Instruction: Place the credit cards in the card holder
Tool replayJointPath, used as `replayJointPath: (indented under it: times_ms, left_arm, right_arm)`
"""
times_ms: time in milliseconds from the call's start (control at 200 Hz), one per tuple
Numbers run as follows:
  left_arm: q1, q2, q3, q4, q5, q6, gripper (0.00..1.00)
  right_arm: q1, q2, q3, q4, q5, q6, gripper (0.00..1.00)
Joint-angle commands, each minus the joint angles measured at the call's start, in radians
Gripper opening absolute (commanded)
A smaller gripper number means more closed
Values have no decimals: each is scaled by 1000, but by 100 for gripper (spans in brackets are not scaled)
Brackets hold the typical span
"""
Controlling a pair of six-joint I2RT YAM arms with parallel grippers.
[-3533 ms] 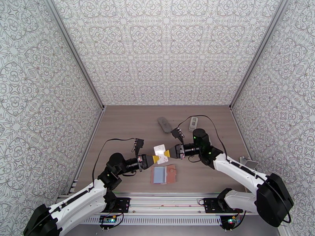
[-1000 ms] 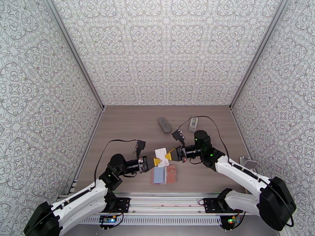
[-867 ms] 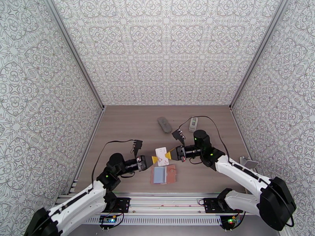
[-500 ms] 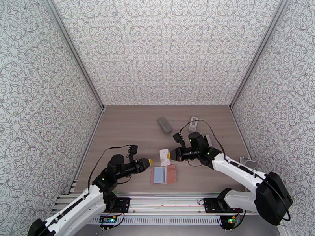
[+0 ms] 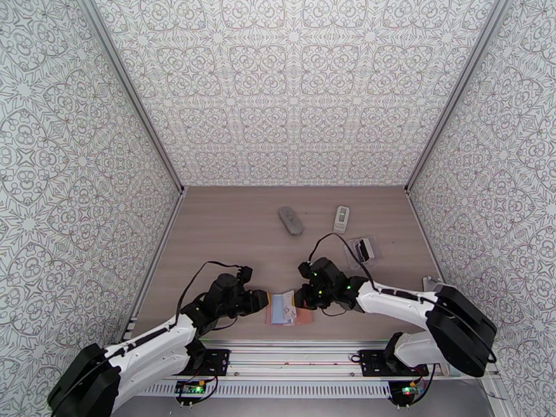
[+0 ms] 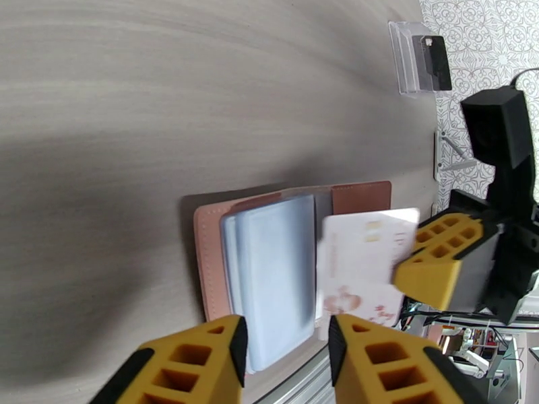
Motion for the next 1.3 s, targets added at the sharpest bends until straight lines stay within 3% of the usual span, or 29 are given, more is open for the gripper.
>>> replayJointPath:
  times_ms: [0, 305, 525, 980, 1295]
  left_arm:
    - [-14, 21, 9, 36, -25, 24, 40]
    - [-76, 96, 36, 69, -54, 27, 38]
    - [-110, 158, 43, 108, -68, 21, 28]
    - [-128, 222, 40, 110, -86, 10, 22]
    - [-135, 225, 40, 86, -102, 4, 19]
  right_arm:
    - [8, 34, 12, 5, 65, 16, 0]
    - [7, -14, 18, -67, 122, -2, 0]
    - [8, -36, 17, -69, 105, 0, 0]
    - [8, -73, -11, -20, 68, 49, 0]
    - [7, -83, -44, 6, 120, 113, 0]
